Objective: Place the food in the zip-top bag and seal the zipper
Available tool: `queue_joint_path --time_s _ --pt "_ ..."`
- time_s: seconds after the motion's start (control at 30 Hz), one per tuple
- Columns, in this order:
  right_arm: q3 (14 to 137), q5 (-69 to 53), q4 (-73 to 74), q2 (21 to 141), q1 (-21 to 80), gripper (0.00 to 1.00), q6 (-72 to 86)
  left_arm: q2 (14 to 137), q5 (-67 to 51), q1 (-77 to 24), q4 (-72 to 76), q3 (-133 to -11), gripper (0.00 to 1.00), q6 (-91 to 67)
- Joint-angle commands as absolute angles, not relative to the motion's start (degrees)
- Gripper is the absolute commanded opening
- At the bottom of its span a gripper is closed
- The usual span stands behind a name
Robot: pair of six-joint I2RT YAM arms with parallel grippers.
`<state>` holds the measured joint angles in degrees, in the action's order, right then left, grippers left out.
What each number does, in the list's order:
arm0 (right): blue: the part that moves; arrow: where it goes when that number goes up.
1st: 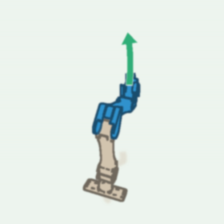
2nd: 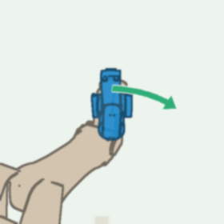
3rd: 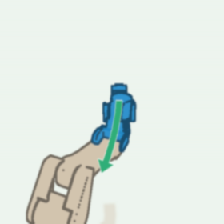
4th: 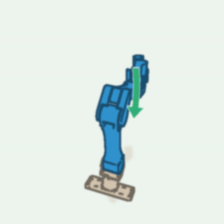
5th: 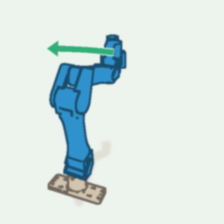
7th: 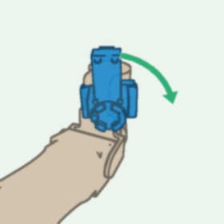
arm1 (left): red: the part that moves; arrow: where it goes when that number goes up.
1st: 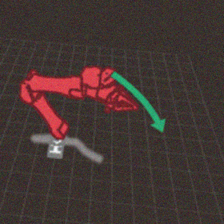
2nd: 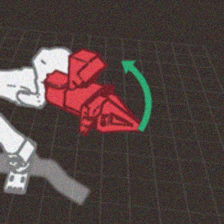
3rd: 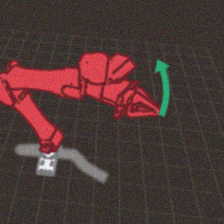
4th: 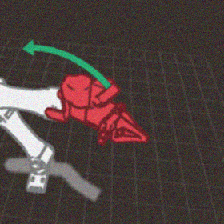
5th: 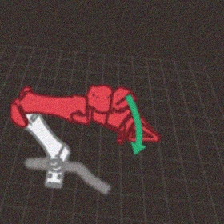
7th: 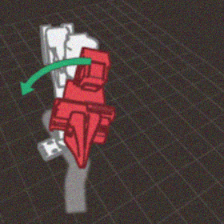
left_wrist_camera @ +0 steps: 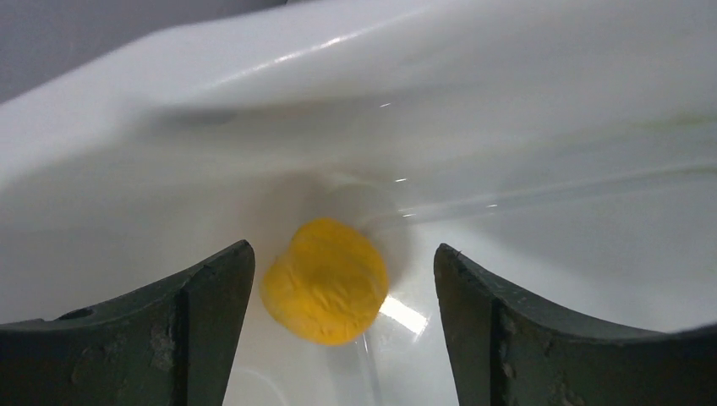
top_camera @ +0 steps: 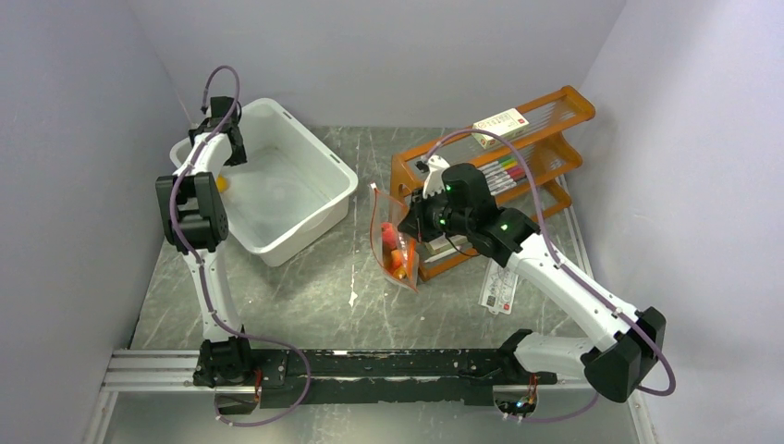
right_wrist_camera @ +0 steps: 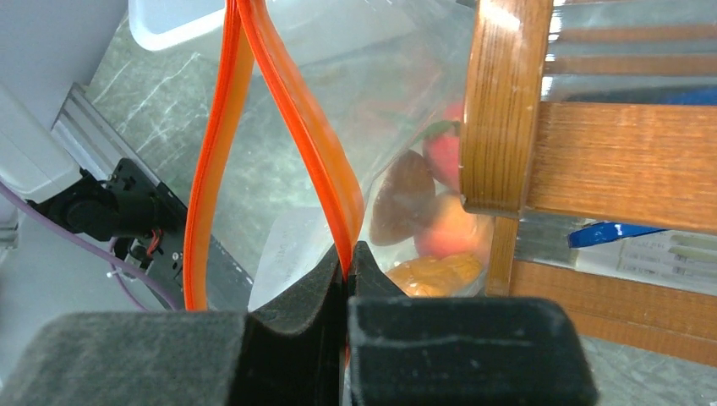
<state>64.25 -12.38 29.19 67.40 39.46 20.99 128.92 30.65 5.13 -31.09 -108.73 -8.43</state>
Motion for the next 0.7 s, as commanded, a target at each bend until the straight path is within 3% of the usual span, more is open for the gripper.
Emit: queue_joint_path --time_s 0.0,0.43,0.57,0.67 --pt "65.64 -11.74 28.77 67.83 39.74 0.00 20.49 131.27 33.11 5.62 -32.32 -108.99 0.77 -8.68" --pt "66.63 -12.11 28.37 69.38 39.98 0.00 19.61 131.03 33.00 5.98 -35.39 -105.02 0.83 -11.92" --pt "66.91 -11.54 28.81 69.00 39.96 0.00 19.79 131.29 31.76 5.97 -32.72 -104.75 0.76 -9.95" --pt "66.33 -11.19 29.26 68.25 40.07 0.00 20.25 132.01 30.88 5.93 -34.75 -107.59 0.61 -10.28"
